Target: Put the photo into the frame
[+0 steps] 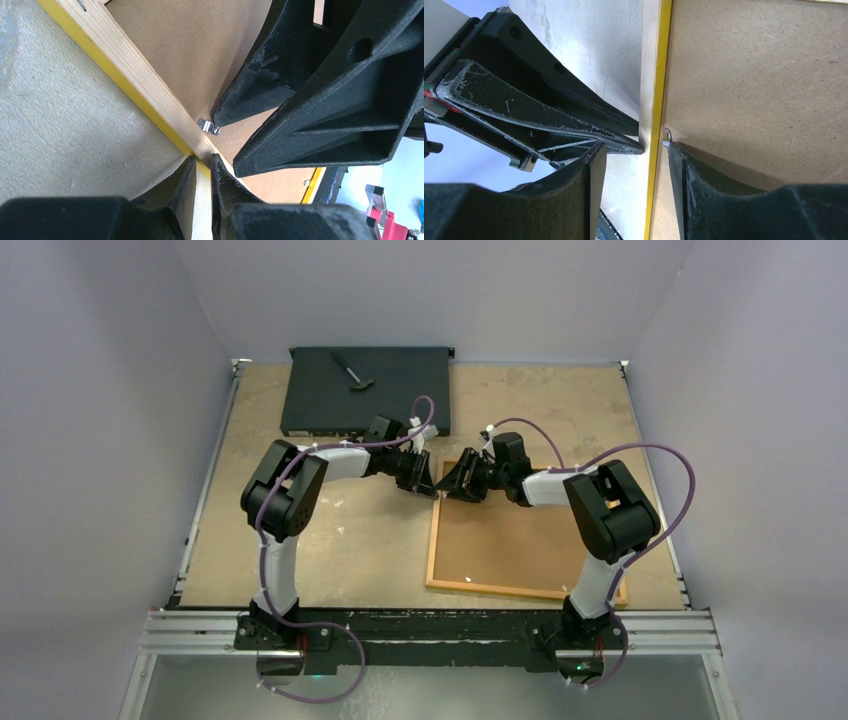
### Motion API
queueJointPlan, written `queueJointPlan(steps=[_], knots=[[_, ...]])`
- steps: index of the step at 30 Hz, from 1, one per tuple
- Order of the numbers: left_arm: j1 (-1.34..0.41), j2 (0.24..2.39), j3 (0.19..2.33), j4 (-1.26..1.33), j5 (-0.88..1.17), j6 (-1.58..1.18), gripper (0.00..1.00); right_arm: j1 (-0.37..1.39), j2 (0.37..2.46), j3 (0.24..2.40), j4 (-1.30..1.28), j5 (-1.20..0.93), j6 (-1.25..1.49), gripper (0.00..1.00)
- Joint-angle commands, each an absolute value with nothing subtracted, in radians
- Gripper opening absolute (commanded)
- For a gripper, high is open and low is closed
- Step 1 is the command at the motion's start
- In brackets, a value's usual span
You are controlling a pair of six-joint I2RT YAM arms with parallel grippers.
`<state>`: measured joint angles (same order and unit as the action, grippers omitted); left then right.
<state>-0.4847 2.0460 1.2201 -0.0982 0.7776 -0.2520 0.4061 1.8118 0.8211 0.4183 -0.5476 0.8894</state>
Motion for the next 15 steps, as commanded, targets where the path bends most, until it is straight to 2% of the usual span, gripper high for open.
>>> queueJointPlan(steps=[1,15], knots=[[-0.491,2.080,1.211,-0.137,0.737,-0.219,0.11,0.421,1.825,0.824,0.433,-0.493,0.903,0.52],[-0.491,2.077,1.209,-0.141,0.735,-0.213,0.10,0.425,1.876,0.857,0.438,-0.547,0.873,0.49]])
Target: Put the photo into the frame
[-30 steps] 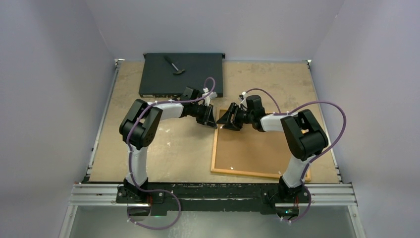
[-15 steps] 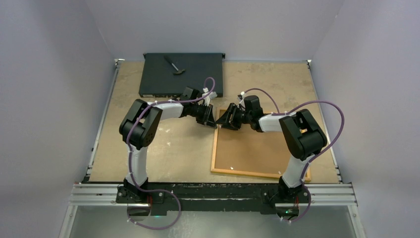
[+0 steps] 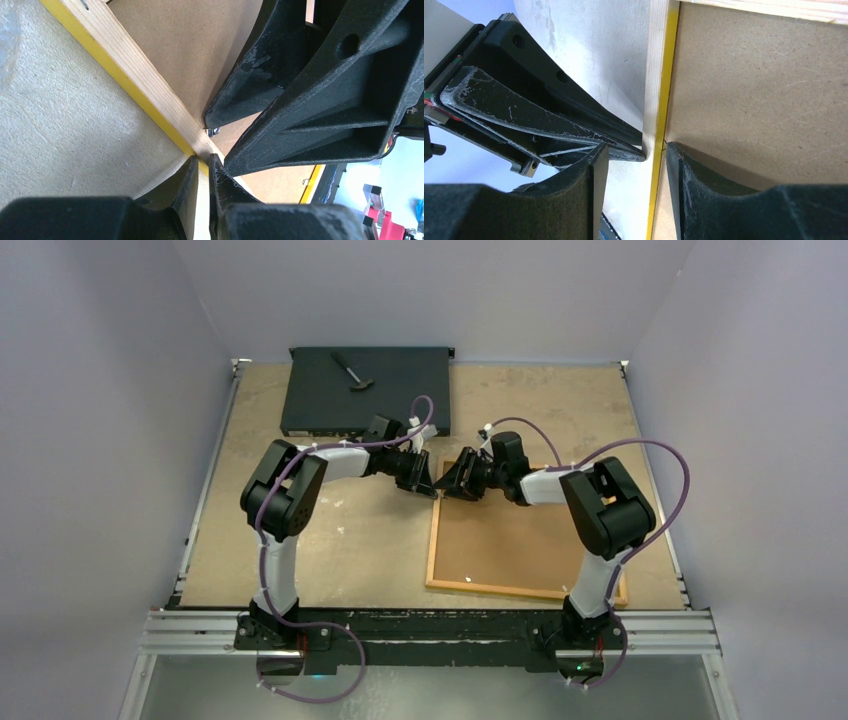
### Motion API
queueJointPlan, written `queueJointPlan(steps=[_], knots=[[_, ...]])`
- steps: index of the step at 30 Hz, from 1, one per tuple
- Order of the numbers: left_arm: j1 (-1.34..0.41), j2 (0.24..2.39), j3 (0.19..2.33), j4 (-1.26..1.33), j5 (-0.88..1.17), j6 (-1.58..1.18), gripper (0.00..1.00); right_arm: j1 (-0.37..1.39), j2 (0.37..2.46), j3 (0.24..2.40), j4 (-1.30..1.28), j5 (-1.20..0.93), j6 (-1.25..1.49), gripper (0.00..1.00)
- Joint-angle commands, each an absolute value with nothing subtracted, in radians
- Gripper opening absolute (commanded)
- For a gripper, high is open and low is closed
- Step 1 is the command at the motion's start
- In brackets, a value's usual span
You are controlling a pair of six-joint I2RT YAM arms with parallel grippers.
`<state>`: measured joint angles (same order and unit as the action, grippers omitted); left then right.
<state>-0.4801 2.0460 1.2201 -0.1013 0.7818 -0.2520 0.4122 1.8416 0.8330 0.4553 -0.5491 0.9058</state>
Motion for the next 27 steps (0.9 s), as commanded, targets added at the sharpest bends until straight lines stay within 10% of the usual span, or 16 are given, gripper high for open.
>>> queueJointPlan(steps=[1,27], knots=[[-0.491,2.077,1.210,-0.140,0.735,-0.212,0.10,0.425,1.881,0.857,0.439,-0.554,0.873,0.49],[-0.489,2.067,1.203,-0.141,0.744,-0.205,0.08,0.487,1.915,0.911,0.370,-0.594,0.828,0.50]])
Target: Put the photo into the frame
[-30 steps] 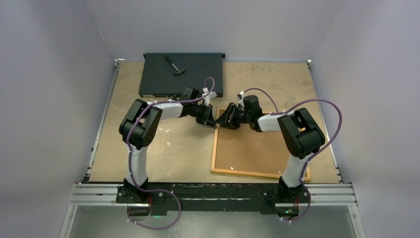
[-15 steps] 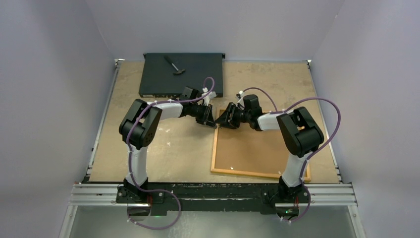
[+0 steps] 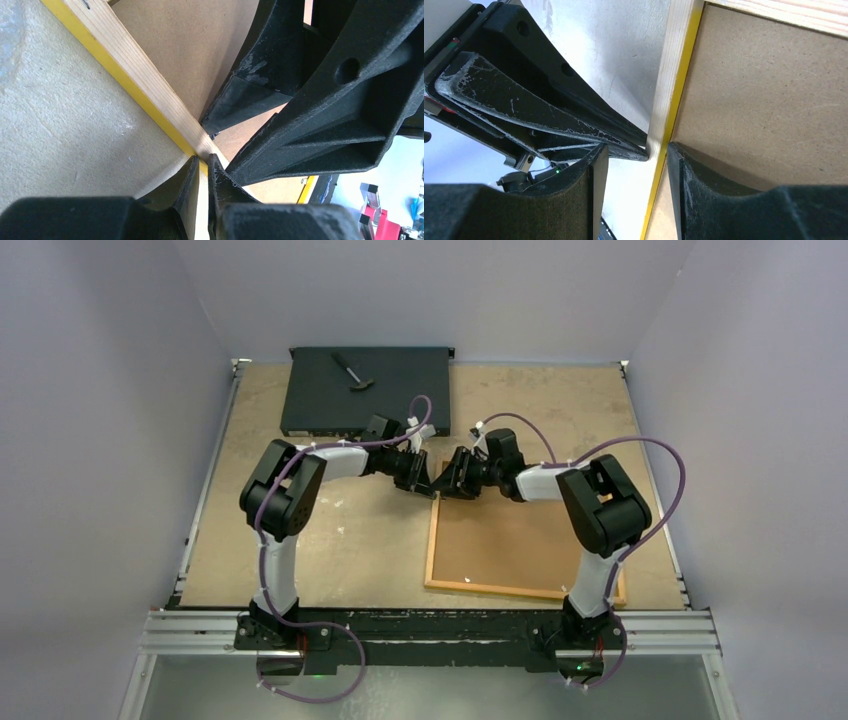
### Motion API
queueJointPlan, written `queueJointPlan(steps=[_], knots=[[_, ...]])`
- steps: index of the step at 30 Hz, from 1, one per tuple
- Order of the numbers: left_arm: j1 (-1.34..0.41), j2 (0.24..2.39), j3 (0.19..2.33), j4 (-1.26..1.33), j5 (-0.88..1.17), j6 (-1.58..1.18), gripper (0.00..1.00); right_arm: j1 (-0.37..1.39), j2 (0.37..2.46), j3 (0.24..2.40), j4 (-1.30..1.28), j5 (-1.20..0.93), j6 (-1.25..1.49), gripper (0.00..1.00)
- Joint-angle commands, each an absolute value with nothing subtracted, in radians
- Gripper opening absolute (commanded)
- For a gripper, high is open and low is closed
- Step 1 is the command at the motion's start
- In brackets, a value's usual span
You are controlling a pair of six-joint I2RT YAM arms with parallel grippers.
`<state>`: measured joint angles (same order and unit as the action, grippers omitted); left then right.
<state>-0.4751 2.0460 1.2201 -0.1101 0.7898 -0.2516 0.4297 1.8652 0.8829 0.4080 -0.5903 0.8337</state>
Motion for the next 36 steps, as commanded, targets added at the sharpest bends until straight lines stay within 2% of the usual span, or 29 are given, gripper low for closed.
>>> queueJointPlan(steps=[1,8,13,18,24,31,33,34,36], knots=[[-0.489,2.064,1.202,-0.140,0.745,-0.203,0.08,0.488,1.916,0.918,0.364,-0.596,0.825,0.50],[-0.458,2.033,1.209,-0.166,0.756,-0.193,0.08,0.460,1.882,1.071,0.192,-0.568,0.747,0.55],[-0.404,1.969,1.208,-0.222,0.776,-0.164,0.09,0.349,1.814,1.160,0.090,-0.519,0.711,0.68],[-0.377,1.907,1.205,-0.258,0.784,-0.136,0.14,0.179,1.713,1.101,0.002,-0.320,0.722,0.84],[-0.416,1.949,1.333,-0.231,0.756,-0.124,0.42,0.070,1.626,1.030,-0.073,-0.194,0.728,0.89],[-0.480,2.151,1.729,-0.402,0.766,0.098,0.61,-0.069,1.493,0.962,-0.141,-0.077,0.762,0.90],[-0.498,2.202,1.821,-0.439,0.773,0.150,0.77,-0.110,1.468,0.940,-0.156,-0.085,0.765,0.94],[-0.506,2.227,1.856,-0.450,0.765,0.173,0.81,-0.134,1.462,0.928,-0.160,-0.103,0.765,0.96],[-0.524,2.281,1.919,-0.480,0.755,0.221,0.83,-0.177,1.459,0.909,-0.163,-0.146,0.761,0.97]])
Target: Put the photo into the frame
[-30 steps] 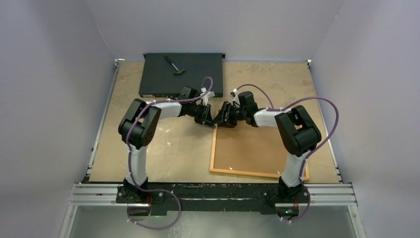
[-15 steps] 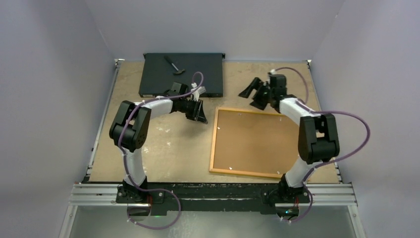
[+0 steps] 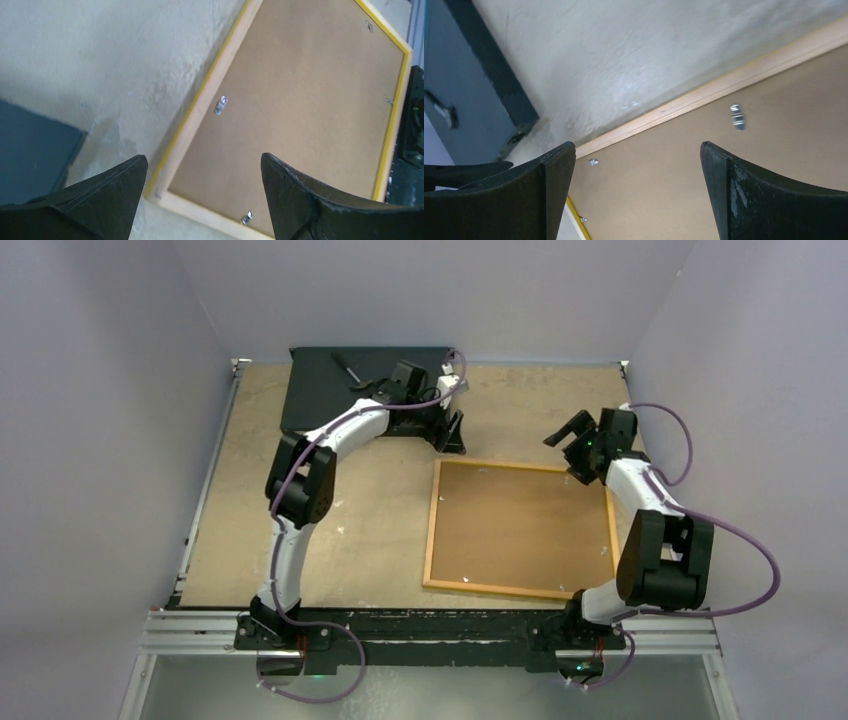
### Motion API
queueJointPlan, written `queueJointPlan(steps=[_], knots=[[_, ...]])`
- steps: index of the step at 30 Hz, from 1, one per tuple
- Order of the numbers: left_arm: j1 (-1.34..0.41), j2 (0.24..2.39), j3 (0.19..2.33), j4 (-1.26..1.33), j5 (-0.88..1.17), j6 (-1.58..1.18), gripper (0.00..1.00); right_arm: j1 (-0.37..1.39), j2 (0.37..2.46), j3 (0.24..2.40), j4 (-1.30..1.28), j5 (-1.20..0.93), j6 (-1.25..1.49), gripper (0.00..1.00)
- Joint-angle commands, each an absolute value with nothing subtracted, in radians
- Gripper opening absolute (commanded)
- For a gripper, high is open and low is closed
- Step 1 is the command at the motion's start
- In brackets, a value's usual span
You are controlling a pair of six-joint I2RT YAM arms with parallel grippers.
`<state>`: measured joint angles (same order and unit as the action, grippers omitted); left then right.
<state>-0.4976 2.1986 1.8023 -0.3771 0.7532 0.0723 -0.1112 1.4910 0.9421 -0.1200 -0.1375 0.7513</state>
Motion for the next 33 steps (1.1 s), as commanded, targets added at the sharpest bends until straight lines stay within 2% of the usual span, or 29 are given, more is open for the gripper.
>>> queueJointPlan(steps=[1,4,8,11,17,22,28,33], knots=[[-0.532,2.309,1.951,-0.515,0.752,0.242,0.83,-0.190,1.458,0.901,-0.168,-0.161,0.757,0.97],[-0.547,2.395,2.037,-0.589,0.733,0.291,0.83,-0.204,1.443,0.880,-0.170,-0.182,0.751,0.97],[-0.551,2.421,2.023,-0.567,0.703,0.313,0.78,-0.204,1.422,0.864,-0.165,-0.204,0.733,0.97],[-0.551,2.421,2.008,-0.555,0.685,0.329,0.68,-0.204,1.421,0.857,-0.157,-0.216,0.714,0.96],[-0.549,2.407,1.972,-0.558,0.667,0.336,0.39,-0.201,1.398,0.831,-0.111,-0.242,0.728,0.92],[-0.545,2.334,1.852,-0.527,0.622,0.340,0.16,-0.183,1.405,0.814,-0.086,-0.256,0.728,0.89],[-0.516,2.209,1.677,-0.483,0.536,0.322,0.04,-0.175,1.433,0.792,-0.054,-0.273,0.732,0.89],[-0.449,2.126,1.547,-0.481,0.489,0.328,0.00,-0.171,1.445,0.798,-0.044,-0.283,0.723,0.89]])
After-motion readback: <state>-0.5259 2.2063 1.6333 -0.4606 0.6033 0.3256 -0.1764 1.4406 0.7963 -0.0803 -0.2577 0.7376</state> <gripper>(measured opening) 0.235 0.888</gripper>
